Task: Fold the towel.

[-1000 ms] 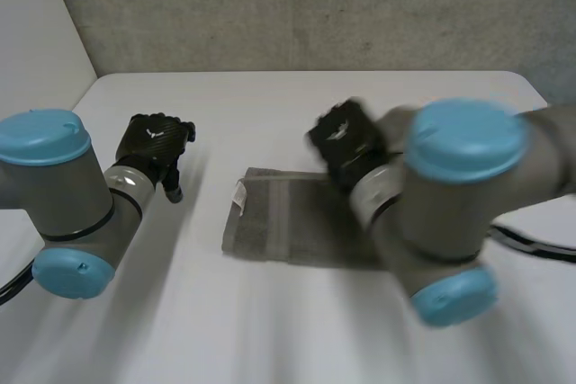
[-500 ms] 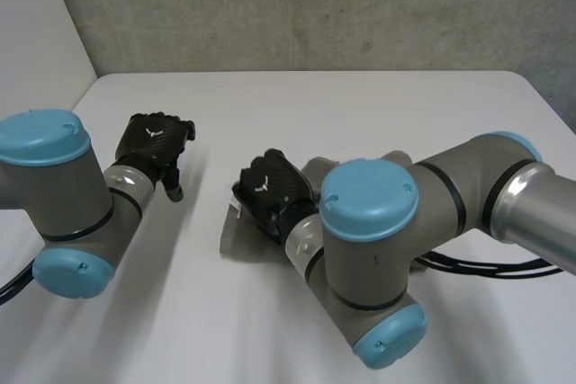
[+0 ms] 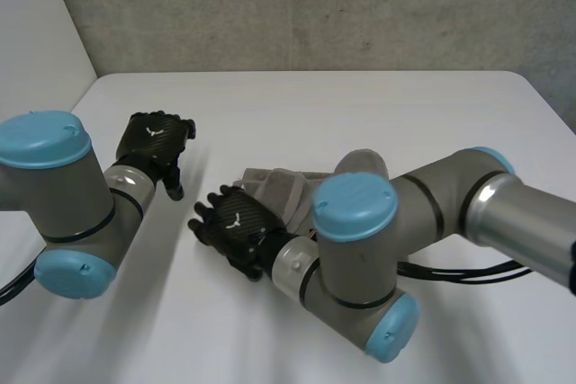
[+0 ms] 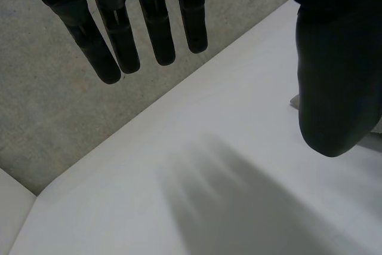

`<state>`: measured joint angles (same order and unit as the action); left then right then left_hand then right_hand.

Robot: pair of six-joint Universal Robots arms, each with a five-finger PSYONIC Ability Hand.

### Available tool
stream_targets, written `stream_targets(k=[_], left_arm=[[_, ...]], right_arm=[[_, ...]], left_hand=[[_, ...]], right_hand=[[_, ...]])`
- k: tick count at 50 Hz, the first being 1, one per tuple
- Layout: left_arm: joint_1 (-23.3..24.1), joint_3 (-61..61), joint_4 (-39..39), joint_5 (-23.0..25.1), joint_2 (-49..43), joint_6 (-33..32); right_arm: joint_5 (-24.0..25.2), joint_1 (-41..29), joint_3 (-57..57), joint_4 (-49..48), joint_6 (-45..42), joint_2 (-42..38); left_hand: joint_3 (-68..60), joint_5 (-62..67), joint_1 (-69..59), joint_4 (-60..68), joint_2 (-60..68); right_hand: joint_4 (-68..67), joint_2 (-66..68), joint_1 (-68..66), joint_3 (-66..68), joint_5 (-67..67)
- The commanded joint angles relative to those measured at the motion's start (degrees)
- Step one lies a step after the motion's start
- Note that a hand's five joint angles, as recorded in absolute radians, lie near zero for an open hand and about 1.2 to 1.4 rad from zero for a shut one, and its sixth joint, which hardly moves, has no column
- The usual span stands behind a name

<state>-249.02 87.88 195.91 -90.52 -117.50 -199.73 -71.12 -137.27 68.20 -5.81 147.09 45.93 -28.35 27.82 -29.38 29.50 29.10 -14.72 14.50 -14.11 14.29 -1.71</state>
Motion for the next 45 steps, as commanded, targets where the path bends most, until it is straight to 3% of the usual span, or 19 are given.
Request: stream_targets(k=[1, 6, 14, 24, 45], left_arm=[[0.64, -0.07, 0.08, 0.0, 0.86, 1.01], [2.83, -0.51, 0.78, 0.08, 1.66, 4.43], [8.89, -1.74, 0.88, 0.26, 0.69, 6.63], [18.56, -1.57, 0.52, 0.43, -0.98, 6.81], [21.12, -6.05, 0.35, 0.35, -9.42, 6.81]], right_arm=[[-0.16, 6.13, 6.86, 0.01, 3.91, 10.76], [-1.38, 14.28, 14.39, 2.11, 12.33, 24.35], [-1.65, 26.86, 27.75, 5.11, 12.26, 32.2], [-1.91, 29.25, 37.52, -0.42, 11.56, 31.51], [-4.46, 28.11, 39.55, -9.22, 11.29, 22.8]], left_hand=[[3.17, -12.63, 4.19, -4.32, -3.91], [3.17, -12.63, 4.19, -4.32, -3.91], [3.17, -12.63, 4.19, -4.32, -3.91], [3.67, -13.14, 4.7, -4.82, -4.41], [3.67, -13.14, 4.7, -4.82, -4.42]], right_hand=[[4.72, -4.5, 4.11, -4.29, 1.71], [4.72, -4.5, 4.11, -4.29, 1.71], [4.72, -4.5, 4.11, -4.29, 1.71], [4.72, -4.5, 4.11, -4.29, 1.71], [0.1, 0.13, -0.52, 0.34, -2.92]])
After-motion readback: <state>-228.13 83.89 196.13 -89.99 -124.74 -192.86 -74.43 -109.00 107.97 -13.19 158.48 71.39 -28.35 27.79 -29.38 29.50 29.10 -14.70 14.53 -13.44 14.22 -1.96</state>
